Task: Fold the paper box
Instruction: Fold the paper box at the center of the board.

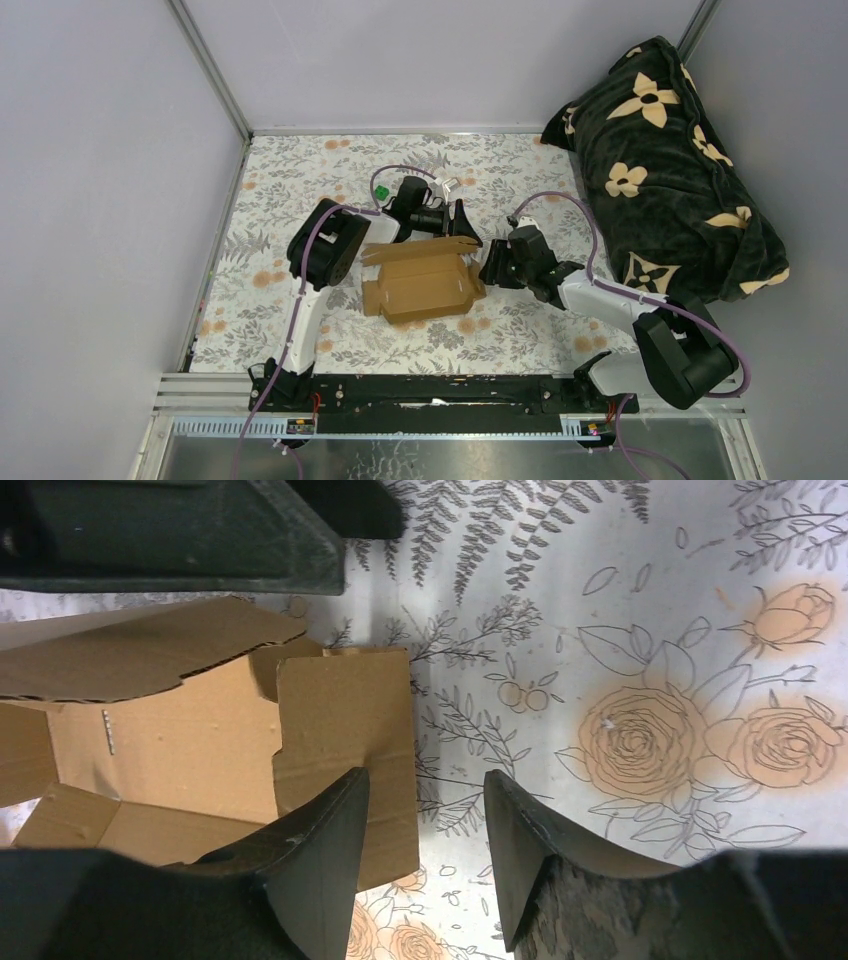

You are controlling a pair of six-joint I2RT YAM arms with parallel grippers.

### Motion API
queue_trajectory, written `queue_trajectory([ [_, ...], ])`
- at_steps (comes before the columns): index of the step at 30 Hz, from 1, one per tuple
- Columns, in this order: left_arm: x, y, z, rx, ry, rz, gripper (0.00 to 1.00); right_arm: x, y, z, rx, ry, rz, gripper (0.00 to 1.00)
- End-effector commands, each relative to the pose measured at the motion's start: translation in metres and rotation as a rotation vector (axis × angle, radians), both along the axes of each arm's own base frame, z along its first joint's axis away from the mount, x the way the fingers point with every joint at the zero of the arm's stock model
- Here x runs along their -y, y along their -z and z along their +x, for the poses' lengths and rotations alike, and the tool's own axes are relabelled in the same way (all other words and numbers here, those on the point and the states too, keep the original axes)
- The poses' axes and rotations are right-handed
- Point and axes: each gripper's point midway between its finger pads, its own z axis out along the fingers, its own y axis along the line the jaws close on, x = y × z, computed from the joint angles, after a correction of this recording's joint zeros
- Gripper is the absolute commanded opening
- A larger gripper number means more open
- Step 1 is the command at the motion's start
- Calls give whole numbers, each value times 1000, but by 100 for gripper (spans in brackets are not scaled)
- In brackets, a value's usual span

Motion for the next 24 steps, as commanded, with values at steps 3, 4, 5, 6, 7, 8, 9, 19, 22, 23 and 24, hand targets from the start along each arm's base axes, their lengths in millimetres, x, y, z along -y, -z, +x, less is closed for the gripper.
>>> queue_trajectory([
  [3,-1,15,-2,-21,0,-3,79,-22,-19,4,40,-61,114,54],
  [4,0,16,-2,-22,0,-4,78,-24,-18,4,36,-64,120,54],
  [5,0,15,-2,-21,-1,-4,78,-25,-19,4,35,-67,128,54],
  [6,-1,16,-2,-21,1,-4,78,-27,-20,4,34,-70,134,54],
  [7,-1,17,-3,-24,1,-3,78,-28,-20,4,31,-74,141,54],
  [8,-1,17,-3,-25,1,-3,78,-30,-21,4,31,-77,149,53],
  [9,-1,17,-3,-25,1,-3,78,-31,-22,4,31,-81,156,53],
  [19,0,18,-2,-25,-1,-8,78,-45,-18,2,8,-120,185,53],
  [22,0,19,-2,-27,-2,-8,77,-51,-21,1,12,-133,190,53],
  [23,0,18,-2,-27,-1,-9,77,-53,-22,0,14,-138,192,53],
  [24,0,19,-2,-29,-1,-8,77,-54,-23,1,17,-142,191,53],
])
